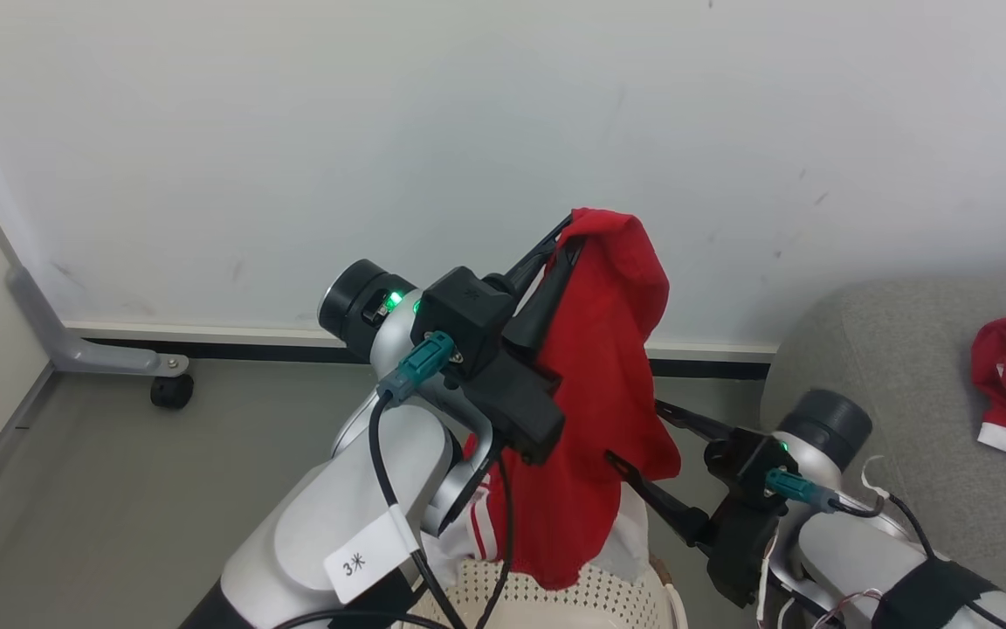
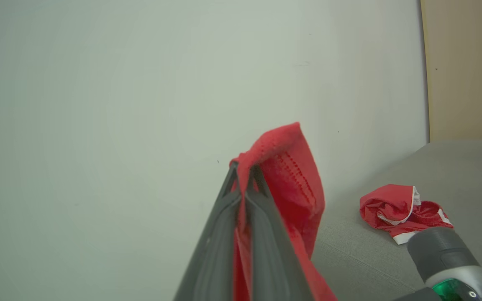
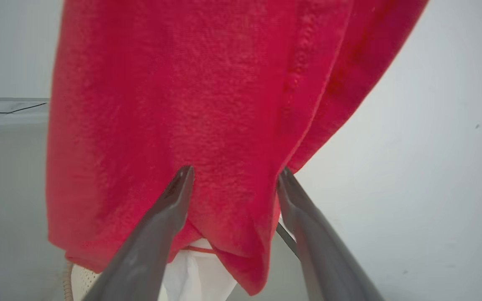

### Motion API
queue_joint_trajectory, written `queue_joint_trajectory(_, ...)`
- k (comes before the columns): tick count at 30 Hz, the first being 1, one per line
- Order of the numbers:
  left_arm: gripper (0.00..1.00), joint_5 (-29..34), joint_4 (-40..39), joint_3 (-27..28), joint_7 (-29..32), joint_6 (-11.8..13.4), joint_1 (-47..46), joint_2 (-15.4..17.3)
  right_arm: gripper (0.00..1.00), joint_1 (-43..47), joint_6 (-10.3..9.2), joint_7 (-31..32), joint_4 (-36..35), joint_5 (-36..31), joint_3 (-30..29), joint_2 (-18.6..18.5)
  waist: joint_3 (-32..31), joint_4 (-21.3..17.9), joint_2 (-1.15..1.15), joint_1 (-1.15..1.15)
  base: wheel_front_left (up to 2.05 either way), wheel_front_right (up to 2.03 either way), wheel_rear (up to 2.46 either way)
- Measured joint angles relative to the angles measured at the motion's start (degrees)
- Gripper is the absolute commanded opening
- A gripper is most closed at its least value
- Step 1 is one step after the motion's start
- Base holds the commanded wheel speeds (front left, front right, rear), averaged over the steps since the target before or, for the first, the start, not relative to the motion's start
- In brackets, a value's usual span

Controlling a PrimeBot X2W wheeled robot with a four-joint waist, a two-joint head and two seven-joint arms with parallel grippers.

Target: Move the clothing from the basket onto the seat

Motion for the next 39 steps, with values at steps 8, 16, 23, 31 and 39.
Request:
queue_joint_trajectory(8,0.00,0.0,-0.5,-0.5,0.4,0.2,-0.3,0.0,1.00,-6.0,0.00,0.0,2.2,4.1,6.5,1.7,0.7,0.6,0.00,0.00,0.00,0.00,0.00)
queue_joint_trajectory(16,0.00,-0.1,-0.8,-0.7,0.6,0.6,-0.8,0.0,1.00,-8.5,0.00,0.0,6.5,8.6,12.1,5.7,1.3,0.6,0.00,0.00,0.00,0.00,0.00)
queue_joint_trajectory(23,0.00,-0.7,-1.1,-1.3,0.6,0.8,-0.9,0.0,0.00,-9.9,0.00,0.0,8.9,11.9,15.1,9.5,1.9,0.5,0.00,0.00,0.00,0.00,0.00)
queue_joint_trajectory(31,0.00,-1.1,0.7,0.1,0.6,1.8,-0.8,1.0,0.00,-11.8,0.00,0.0,8.3,14.5,15.1,10.0,2.2,-0.3,0.00,0.00,0.00,0.00,0.00)
queue_joint_trajectory(39,1.00,-2.2,3.1,3.4,-0.7,3.3,1.9,3.3,0.00,-13.6,0.00,0.0,4.9,17.2,14.6,6.7,2.1,-2.9,0.00,0.00,0.00,0.00,0.00)
